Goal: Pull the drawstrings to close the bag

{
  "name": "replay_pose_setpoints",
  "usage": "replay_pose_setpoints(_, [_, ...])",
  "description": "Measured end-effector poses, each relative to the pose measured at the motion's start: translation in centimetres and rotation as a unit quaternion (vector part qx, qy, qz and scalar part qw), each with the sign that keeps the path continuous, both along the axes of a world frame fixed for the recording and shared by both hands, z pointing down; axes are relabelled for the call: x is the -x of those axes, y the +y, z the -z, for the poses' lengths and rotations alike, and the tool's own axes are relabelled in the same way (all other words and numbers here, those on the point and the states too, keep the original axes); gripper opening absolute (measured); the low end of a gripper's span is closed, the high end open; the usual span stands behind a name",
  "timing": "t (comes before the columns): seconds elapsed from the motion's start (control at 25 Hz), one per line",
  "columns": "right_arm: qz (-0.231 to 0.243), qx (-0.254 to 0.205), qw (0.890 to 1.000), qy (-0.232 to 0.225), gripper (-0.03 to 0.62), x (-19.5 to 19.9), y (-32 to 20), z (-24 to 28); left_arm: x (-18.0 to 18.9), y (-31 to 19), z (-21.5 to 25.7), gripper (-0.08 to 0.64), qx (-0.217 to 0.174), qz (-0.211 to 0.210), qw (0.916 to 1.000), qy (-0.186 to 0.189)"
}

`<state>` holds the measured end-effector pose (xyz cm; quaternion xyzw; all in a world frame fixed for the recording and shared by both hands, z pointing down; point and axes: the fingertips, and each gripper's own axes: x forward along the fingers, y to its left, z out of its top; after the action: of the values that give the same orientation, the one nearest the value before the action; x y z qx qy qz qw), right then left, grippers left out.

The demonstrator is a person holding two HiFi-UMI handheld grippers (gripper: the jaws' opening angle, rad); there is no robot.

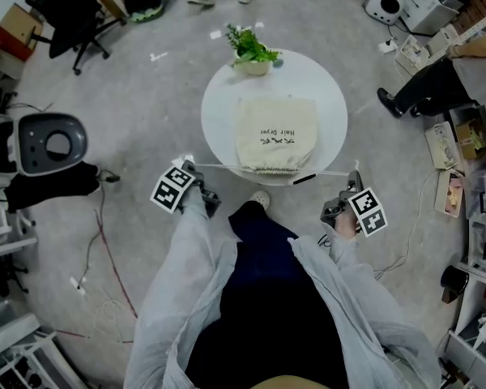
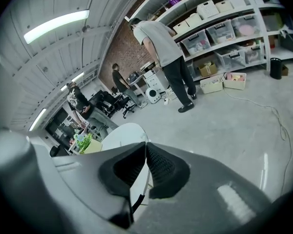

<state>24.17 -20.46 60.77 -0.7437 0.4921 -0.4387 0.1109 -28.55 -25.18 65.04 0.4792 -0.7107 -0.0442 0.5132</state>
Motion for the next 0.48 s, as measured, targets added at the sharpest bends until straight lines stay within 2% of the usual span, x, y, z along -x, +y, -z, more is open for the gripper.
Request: replay_pose_setpoints(0.48, [-0.030, 0.006, 1.000, -0.003, 0.014, -2.2, 1.1, -0.2, 1.8, 1.2, -1.2, 0.037, 0.019, 0.028, 0.9994, 0.003])
